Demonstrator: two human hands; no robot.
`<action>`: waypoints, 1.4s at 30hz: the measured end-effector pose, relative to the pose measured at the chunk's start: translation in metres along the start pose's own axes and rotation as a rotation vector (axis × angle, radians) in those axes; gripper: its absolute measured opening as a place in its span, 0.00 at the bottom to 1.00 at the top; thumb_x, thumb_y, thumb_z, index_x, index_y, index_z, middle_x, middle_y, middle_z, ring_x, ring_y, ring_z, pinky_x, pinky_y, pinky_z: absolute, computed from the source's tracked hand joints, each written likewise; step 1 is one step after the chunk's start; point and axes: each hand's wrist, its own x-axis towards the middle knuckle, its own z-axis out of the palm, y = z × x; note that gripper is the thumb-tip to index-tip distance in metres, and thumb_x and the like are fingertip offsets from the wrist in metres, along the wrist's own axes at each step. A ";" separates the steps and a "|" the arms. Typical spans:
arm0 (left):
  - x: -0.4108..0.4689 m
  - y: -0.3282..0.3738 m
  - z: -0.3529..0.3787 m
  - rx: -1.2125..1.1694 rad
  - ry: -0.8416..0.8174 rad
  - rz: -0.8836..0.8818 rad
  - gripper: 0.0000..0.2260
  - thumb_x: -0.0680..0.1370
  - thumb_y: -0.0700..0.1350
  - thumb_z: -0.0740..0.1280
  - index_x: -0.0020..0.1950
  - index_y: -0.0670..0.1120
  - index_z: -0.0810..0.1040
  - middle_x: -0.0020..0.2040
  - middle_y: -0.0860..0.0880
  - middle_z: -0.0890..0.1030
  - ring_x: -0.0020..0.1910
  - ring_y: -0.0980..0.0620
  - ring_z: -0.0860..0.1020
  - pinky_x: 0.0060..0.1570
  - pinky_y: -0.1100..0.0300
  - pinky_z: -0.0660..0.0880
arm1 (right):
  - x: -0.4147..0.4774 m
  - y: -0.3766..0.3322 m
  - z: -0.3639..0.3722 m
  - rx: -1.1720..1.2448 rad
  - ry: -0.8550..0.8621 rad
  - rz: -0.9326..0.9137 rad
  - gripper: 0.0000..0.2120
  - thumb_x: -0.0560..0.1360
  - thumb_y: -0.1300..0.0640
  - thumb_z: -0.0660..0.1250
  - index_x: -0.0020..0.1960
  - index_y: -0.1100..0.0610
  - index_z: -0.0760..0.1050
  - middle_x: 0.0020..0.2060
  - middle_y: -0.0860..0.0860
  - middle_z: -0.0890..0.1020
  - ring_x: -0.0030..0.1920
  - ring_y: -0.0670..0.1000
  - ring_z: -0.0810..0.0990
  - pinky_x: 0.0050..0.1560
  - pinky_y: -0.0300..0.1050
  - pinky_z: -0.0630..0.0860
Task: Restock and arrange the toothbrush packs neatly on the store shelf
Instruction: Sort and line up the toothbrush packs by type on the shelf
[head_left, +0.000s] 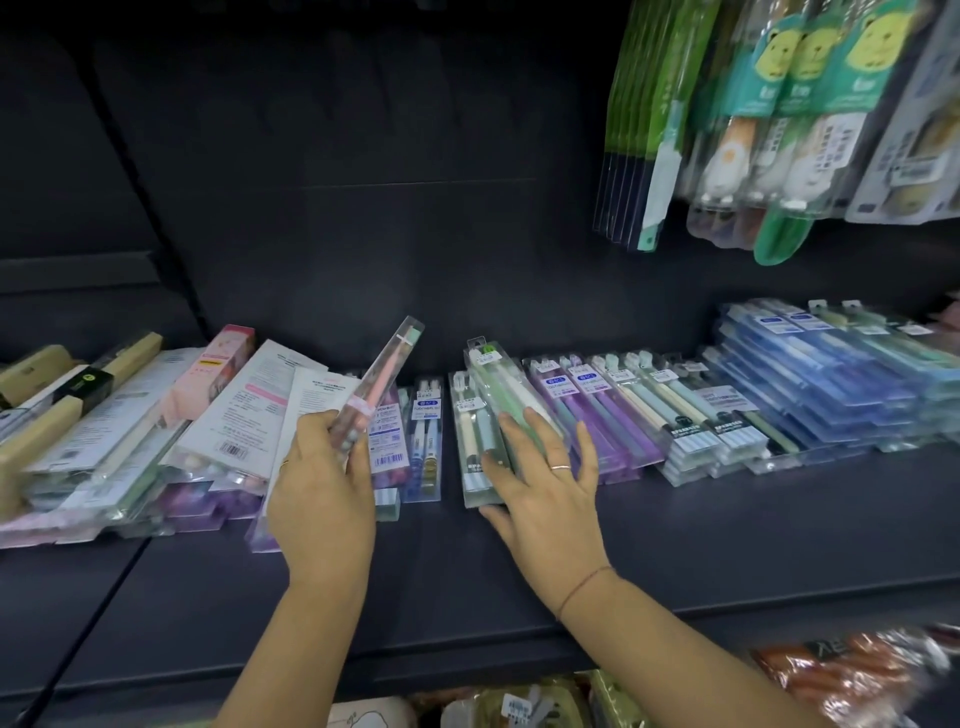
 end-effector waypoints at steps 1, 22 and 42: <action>0.000 0.000 0.000 -0.004 -0.002 -0.002 0.10 0.78 0.40 0.68 0.57 0.41 0.73 0.46 0.38 0.81 0.42 0.36 0.78 0.38 0.51 0.67 | -0.004 0.001 -0.001 0.009 0.027 -0.013 0.21 0.61 0.48 0.81 0.52 0.50 0.83 0.65 0.51 0.77 0.70 0.54 0.66 0.70 0.62 0.55; -0.003 -0.003 -0.003 -0.056 -0.001 -0.030 0.10 0.79 0.43 0.68 0.57 0.42 0.73 0.46 0.41 0.82 0.42 0.37 0.79 0.38 0.50 0.70 | 0.023 -0.041 -0.038 1.782 -0.434 1.446 0.11 0.77 0.55 0.69 0.47 0.63 0.73 0.41 0.64 0.82 0.38 0.57 0.84 0.31 0.44 0.82; -0.013 0.006 -0.002 -0.117 -0.023 -0.017 0.11 0.77 0.42 0.70 0.57 0.40 0.74 0.46 0.38 0.82 0.43 0.36 0.78 0.40 0.54 0.64 | 0.004 0.123 -0.092 1.043 -0.012 1.078 0.07 0.79 0.57 0.67 0.49 0.61 0.77 0.27 0.51 0.75 0.23 0.43 0.70 0.25 0.35 0.68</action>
